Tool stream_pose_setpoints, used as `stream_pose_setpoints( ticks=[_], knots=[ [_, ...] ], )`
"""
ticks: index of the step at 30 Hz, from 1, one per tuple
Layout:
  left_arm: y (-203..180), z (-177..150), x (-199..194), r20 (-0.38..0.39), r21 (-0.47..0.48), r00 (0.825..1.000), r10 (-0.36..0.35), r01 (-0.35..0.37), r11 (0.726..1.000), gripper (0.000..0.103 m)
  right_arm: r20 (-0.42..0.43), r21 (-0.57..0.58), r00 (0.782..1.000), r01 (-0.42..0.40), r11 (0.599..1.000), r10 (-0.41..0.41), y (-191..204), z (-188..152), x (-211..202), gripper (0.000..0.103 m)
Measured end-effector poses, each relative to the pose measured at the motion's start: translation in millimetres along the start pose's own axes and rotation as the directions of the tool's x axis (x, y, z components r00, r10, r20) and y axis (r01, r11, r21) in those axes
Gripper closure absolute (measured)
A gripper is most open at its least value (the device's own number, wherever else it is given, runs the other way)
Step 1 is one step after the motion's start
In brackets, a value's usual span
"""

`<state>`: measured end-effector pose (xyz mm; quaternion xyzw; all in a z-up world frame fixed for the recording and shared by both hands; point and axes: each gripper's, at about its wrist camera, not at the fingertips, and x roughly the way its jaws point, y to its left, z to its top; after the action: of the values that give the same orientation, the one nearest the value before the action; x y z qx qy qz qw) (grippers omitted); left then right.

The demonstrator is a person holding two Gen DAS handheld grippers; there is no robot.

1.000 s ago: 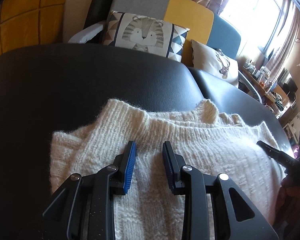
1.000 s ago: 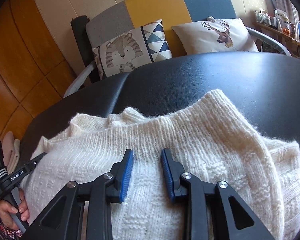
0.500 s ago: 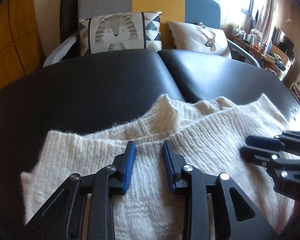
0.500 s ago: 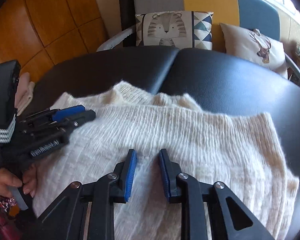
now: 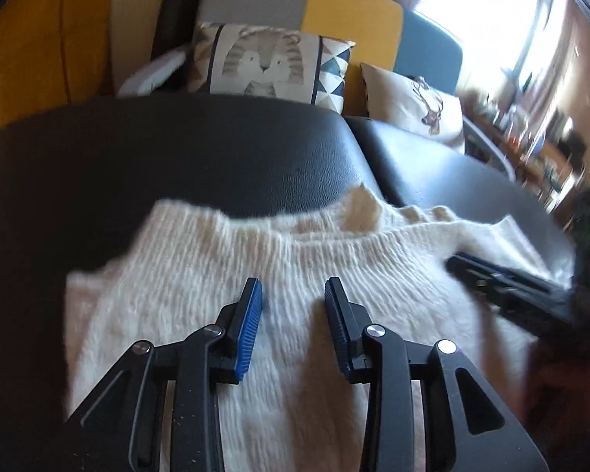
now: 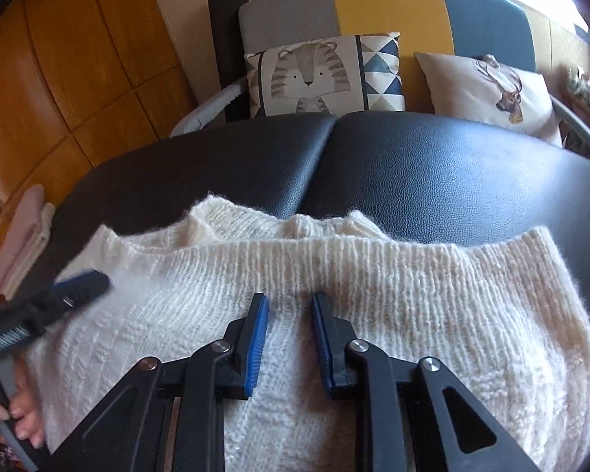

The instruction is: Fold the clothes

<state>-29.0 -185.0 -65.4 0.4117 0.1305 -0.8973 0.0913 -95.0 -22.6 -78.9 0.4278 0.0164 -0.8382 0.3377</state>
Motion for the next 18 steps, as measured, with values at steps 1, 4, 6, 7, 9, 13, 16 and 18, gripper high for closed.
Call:
stream_pose_setpoints(
  ticks=[1,4,6,7,9,13,16,18],
  knots=[
    [-2,7,7,-0.025,0.013,0.999,0.02,-0.019,1.0,0.066,0.005,0.014,1.0,-0.015,1.0,0.015,-2,0,-1,0.081],
    [-2,25,24,-0.058,0.009,0.996,0.072,-0.072,0.997,0.066,0.014,0.028,0.999,-0.03,0.999,0.029,-1,1,-2,0.081],
    [-2,32,33,-0.039,0.037,0.996,0.083,-0.081,0.996,0.062,0.017,0.023,1.0,-0.021,0.999,0.021,1,-1,-3,0.081],
    [-1,34,36,-0.024,0.049,0.996,0.084,-0.083,0.995,0.06,0.019,0.022,1.0,-0.016,1.0,0.015,3,-3,-3,0.081],
    [4,34,32,-0.015,0.027,0.998,0.069,-0.068,0.997,0.06,0.024,0.026,1.0,-0.014,1.0,0.014,4,-4,-4,0.081],
    [14,26,-3,0.044,-0.053,0.999,-0.033,0.035,0.998,0.06,0.034,0.041,0.999,-0.028,0.999,0.027,1,-6,-3,0.081],
    [3,10,-22,0.033,-0.004,0.995,-0.094,0.095,0.996,0.06,0.039,0.051,0.999,-0.041,0.998,0.039,-2,-6,-2,0.081],
    [-12,2,-20,-0.011,0.085,0.997,-0.077,0.078,0.993,0.06,0.04,0.053,0.998,-0.042,0.998,0.039,-2,-6,-2,0.081]
  ],
)
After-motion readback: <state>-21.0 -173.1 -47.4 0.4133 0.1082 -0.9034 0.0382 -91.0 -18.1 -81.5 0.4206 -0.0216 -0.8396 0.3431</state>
